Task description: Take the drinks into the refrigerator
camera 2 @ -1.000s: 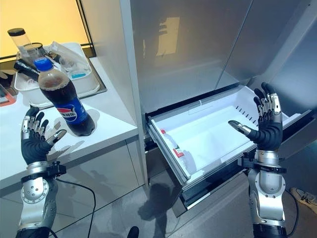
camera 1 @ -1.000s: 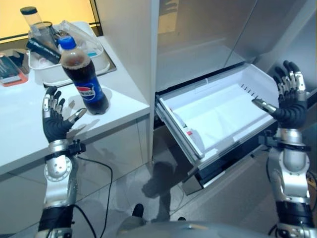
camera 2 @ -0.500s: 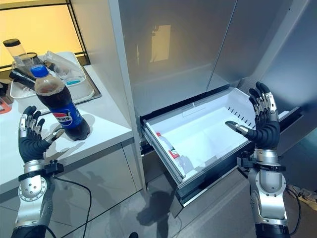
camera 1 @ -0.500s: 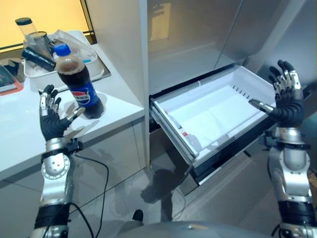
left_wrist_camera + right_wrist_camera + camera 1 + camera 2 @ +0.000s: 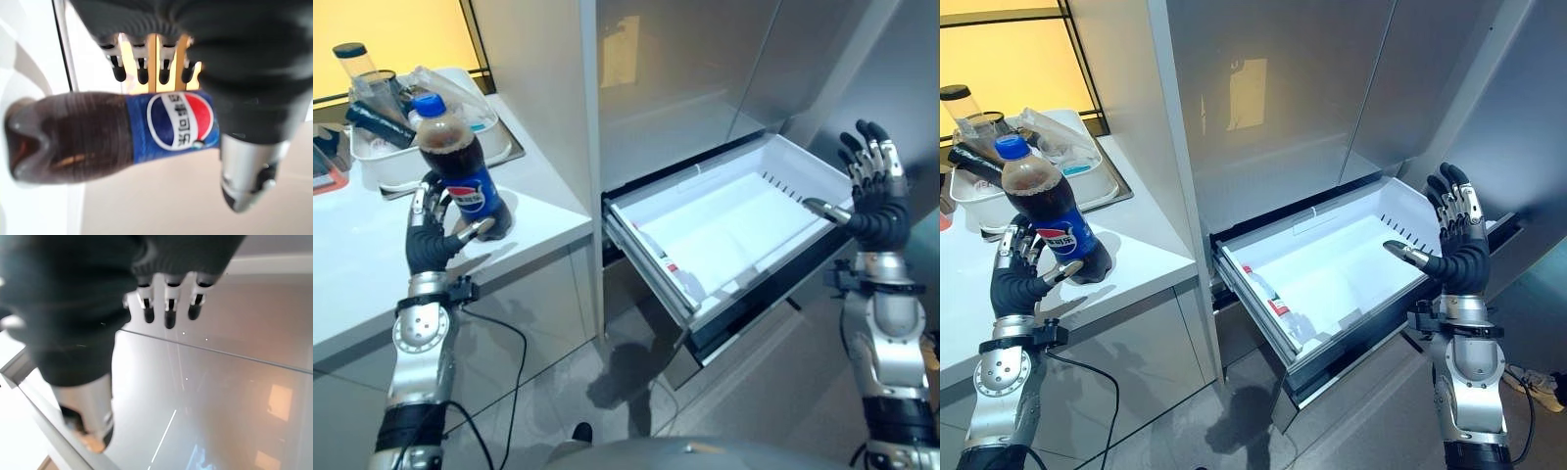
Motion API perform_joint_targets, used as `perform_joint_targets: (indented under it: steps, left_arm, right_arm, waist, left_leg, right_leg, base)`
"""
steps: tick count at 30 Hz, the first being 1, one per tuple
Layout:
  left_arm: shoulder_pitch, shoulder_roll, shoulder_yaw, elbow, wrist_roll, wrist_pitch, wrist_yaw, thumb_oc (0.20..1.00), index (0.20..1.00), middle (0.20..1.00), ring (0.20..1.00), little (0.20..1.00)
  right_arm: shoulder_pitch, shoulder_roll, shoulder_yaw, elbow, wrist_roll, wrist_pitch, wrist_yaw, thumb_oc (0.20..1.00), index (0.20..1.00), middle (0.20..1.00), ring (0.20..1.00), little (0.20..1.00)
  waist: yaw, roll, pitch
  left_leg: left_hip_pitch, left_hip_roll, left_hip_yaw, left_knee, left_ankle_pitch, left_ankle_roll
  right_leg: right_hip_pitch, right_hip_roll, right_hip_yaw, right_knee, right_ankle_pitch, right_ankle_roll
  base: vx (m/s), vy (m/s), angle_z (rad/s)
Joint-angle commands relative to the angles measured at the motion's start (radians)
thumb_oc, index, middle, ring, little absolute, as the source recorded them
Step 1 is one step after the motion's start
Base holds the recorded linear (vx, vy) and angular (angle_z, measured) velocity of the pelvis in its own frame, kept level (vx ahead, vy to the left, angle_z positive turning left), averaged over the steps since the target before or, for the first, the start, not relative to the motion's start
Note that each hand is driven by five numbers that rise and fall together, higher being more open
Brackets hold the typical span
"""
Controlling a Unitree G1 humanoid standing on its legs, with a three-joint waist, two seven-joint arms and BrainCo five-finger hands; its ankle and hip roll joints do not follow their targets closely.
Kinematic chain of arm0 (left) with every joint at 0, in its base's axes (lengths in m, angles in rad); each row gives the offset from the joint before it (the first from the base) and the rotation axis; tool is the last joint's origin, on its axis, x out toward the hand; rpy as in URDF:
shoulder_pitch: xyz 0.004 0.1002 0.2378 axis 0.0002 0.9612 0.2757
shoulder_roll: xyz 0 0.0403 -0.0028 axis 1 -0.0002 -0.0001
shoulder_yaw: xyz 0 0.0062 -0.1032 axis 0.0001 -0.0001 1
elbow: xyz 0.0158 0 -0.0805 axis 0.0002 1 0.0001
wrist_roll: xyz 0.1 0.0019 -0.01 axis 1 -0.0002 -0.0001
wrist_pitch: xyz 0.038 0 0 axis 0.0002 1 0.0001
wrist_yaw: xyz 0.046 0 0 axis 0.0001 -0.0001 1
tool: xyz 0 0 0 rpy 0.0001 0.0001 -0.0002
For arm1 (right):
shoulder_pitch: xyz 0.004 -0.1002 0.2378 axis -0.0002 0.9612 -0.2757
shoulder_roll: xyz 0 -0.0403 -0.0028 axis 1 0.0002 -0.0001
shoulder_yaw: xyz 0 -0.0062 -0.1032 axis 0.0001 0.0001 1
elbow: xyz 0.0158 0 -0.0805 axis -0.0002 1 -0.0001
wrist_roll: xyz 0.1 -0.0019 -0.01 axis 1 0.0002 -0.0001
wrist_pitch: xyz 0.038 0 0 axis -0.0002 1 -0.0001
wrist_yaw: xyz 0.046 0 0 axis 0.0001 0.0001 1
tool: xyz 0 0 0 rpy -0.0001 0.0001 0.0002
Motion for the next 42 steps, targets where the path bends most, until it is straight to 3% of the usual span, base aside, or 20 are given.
perform_joint_targets:
  steps: [1,23,42]
  left_arm:
    - [-0.093,0.069,-0.024,0.073,-0.030,-0.025,-0.014,1.000,1.000,1.000,1.000,1.000]
    - [-0.145,0.071,-0.058,0.110,-0.019,-0.005,-0.009,1.000,1.000,1.000,1.000,1.000]
    - [-0.286,0.110,-0.116,0.186,0.050,0.024,0.054,1.000,1.000,1.000,1.000,1.000]
  right_arm:
    - [-0.051,-0.041,-0.007,-0.033,0.039,-0.028,0.002,1.000,1.000,1.000,1.000,1.000]
    - [-0.040,-0.033,0.002,-0.047,0.053,-0.018,0.025,1.000,1.000,1.000,1.000,1.000]
    - [-0.039,-0.030,0.038,-0.056,0.065,-0.003,0.040,1.000,1.000,1.000,1.000,1.000]
  waist:
    - [-0.019,0.006,-0.014]
    - [-0.033,0.003,-0.019]
    - [-0.052,0.001,-0.023]
  left_leg:
    - [0.037,-0.019,-0.013,0.003,-0.100,0.068]
    - [0.048,-0.014,0.004,0.002,-0.106,0.067]
    - [0.053,-0.014,0.019,0.001,-0.103,0.065]
  right_leg:
    - [-0.023,-0.010,-0.022,0.101,-0.067,0.017]
    - [-0.024,-0.005,0.006,0.095,-0.062,0.018]
    - [-0.028,-0.004,0.020,0.094,-0.050,0.022]
  base:
    - [0.01,0.000,-0.03]
    - [0.01,0.001,-0.05]
    - [0.01,-0.001,0.00]
